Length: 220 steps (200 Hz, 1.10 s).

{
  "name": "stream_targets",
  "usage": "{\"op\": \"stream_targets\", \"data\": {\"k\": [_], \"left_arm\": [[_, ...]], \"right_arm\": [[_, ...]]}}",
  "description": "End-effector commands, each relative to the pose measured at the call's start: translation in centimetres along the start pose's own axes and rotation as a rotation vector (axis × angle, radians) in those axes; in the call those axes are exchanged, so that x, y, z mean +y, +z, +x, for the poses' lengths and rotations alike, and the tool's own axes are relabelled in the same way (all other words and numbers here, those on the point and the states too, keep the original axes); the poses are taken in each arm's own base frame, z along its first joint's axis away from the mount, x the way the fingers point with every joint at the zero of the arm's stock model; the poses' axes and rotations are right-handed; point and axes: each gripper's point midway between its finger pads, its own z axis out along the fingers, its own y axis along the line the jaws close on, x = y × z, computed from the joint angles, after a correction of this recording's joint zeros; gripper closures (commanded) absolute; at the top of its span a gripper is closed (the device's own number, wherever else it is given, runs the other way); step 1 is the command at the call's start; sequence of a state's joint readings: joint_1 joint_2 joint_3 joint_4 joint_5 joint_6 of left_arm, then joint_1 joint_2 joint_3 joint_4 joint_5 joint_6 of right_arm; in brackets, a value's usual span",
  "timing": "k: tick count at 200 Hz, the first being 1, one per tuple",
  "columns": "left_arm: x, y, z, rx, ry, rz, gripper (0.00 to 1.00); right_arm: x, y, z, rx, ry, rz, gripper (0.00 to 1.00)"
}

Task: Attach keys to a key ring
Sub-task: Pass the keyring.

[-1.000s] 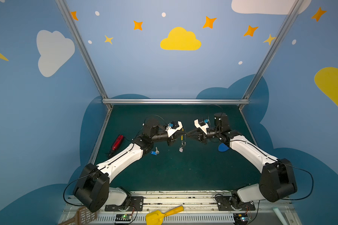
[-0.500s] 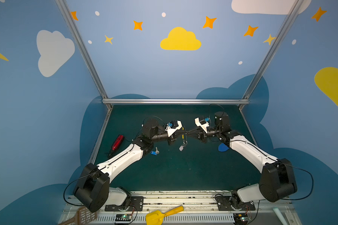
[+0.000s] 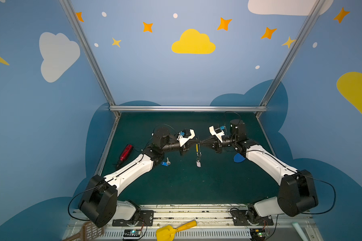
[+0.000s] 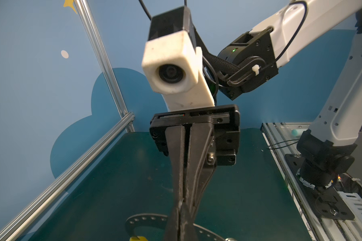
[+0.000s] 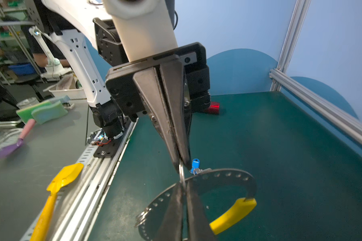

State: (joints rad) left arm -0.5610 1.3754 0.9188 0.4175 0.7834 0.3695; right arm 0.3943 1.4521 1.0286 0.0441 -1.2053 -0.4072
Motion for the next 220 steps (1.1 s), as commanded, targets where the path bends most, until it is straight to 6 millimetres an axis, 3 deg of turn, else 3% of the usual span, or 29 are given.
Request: {"op": "stream_targets", "data": {"k": [1, 18, 32, 61, 105, 220], "left_arm": [[-0.2, -0.4, -0.7, -0.015, 0.025, 0.003, 0.96], [-0.4, -0.4, -0.3, 0.011, 0.023, 0.010, 0.94], [-0.5, -0.7, 0.4, 0.070, 0.042, 0.013, 0.78], [-0.2, -1.7, 1.4, 0.182, 0.109, -0.019, 0.65], [0.5, -2.4, 1.8, 0.283, 0.191, -0.053, 0.67], [-0.1, -2.0, 3.4, 0.385, 0.254, -0.011, 0.66]], "right_arm": [[0.6, 0.0, -1.2, -0.014, -0.031, -0.028, 1.00], [0.4, 0.0, -1.0, -0.003, -0.028, -0.012, 1.00], [0.2, 0.1, -0.6, 0.023, -0.008, 0.006, 1.00], [-0.3, 0.2, 0.9, 0.120, 0.023, 0.076, 1.00], [-0.5, 0.8, 2.8, 0.282, -0.003, 0.142, 1.00], [-0.3, 1.7, 2.9, 0.397, -0.025, 0.184, 1.00]]}}
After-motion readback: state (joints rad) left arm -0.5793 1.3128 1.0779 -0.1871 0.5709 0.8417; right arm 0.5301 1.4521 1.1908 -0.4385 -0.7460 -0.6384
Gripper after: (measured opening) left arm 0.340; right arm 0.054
